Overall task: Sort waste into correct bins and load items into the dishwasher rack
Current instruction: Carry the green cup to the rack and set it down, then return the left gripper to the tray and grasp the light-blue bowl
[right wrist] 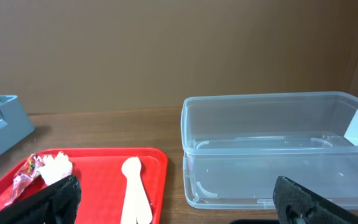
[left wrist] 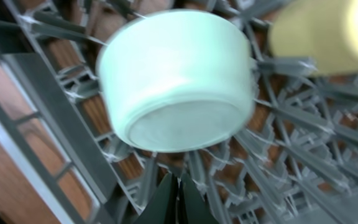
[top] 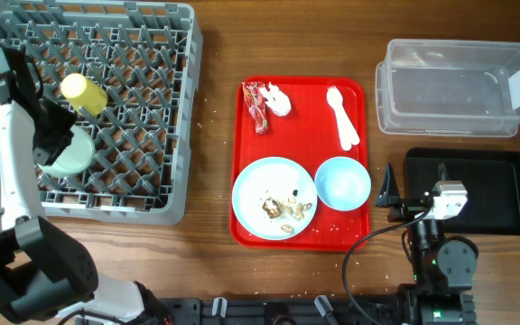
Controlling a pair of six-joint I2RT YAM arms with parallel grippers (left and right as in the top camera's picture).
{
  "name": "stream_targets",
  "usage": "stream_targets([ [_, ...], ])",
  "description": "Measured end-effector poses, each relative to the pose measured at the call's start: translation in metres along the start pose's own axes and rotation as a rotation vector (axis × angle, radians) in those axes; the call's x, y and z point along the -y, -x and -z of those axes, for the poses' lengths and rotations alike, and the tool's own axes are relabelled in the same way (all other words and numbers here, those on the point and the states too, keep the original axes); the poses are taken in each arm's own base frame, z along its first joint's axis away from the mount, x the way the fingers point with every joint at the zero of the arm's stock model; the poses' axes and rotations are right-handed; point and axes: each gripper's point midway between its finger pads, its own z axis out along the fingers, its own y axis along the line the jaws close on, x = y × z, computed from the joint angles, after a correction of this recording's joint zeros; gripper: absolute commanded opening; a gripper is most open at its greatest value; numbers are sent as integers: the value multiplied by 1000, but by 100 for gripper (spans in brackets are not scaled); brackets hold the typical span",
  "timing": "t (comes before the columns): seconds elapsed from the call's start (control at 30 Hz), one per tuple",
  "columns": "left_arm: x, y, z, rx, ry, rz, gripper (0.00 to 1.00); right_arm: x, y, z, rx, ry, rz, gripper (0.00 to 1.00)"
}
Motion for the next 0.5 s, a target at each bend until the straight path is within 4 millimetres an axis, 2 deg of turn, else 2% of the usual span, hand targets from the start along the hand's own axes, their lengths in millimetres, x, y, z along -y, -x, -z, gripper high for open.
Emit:
stream_targets([
  [0.1, -13, 8, -15, -9, 60, 39, 4, 0, 0, 0, 0, 0, 0, 100],
  [0.23, -18, 23, -39, -6, 82, 76, 4, 0, 0, 0, 0, 0, 0, 100],
  [0.3, -17, 33, -43, 21, 66, 97, 4, 0, 0, 0, 0, 0, 0, 100],
  [0.37, -17, 54, -43, 84, 27, 152, 4, 0, 0, 0, 0, 0, 0, 100],
  [0.43, -22, 59, -44, 81, 16, 192, 4, 0, 0, 0, 0, 0, 0, 100],
  [0.5, -19, 54, -45, 32, -38, 218, 4, 0, 0, 0, 0, 0, 0, 100],
])
